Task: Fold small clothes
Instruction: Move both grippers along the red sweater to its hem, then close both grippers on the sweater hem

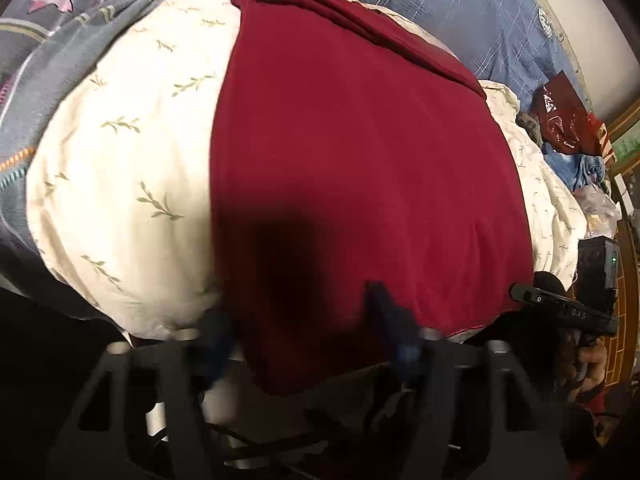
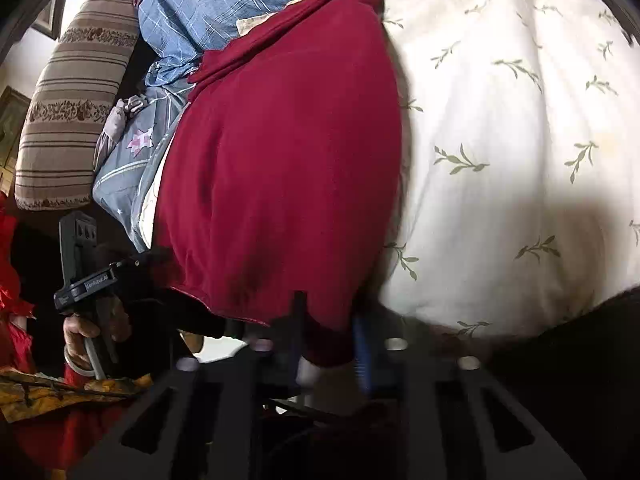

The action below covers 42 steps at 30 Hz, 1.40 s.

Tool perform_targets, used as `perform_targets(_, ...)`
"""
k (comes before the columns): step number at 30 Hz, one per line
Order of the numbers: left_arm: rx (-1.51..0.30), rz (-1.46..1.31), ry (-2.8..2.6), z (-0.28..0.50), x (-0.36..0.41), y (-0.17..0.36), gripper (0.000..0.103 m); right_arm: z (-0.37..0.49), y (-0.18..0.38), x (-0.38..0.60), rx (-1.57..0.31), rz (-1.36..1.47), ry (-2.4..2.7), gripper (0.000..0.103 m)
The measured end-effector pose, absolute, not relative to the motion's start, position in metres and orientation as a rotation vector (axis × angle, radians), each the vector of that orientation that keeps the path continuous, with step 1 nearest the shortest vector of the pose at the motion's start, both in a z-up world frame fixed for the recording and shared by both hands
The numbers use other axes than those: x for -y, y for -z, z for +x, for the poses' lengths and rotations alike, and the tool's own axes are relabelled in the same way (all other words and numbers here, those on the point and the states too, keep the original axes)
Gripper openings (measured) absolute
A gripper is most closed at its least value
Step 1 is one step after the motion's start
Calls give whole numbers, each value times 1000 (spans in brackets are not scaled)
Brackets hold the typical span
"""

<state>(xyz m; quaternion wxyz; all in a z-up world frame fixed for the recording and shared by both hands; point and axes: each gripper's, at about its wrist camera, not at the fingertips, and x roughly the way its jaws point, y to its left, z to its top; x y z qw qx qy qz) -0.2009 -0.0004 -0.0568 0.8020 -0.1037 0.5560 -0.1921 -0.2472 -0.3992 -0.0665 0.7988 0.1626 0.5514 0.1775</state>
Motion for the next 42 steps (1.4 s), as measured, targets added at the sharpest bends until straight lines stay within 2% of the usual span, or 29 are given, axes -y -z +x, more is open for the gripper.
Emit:
perform_targets(1,-1184,-220,414,-201,0,54,19,-248,64,397,-1173,346,-382,11)
perform_targets(2,-1173,-225,419,-202,-3,50,13,-249,59,396,-1159,346,-389,11)
perform_targets(4,-1154,-240,437,-204,-6,40,9,-252,46,394,-1115,353,-416,10)
perform_targets(11,-1014,-267,497,-198,-20,-8,6,-250,-26,386,-878,363,-486,10)
perform_targets(16,-958,-278,500,-174,-22,-27,6,-236,-52,383,-754,393,-487,9)
perform_targets(31,-1011,-353,542,-161,-22,-22,6,-207,-52,392,-731,443,-428,9)
perform_targets(42,-887,-378,518,-115,-17,-51,6,-172,-86,407,-598,458,-372,4)
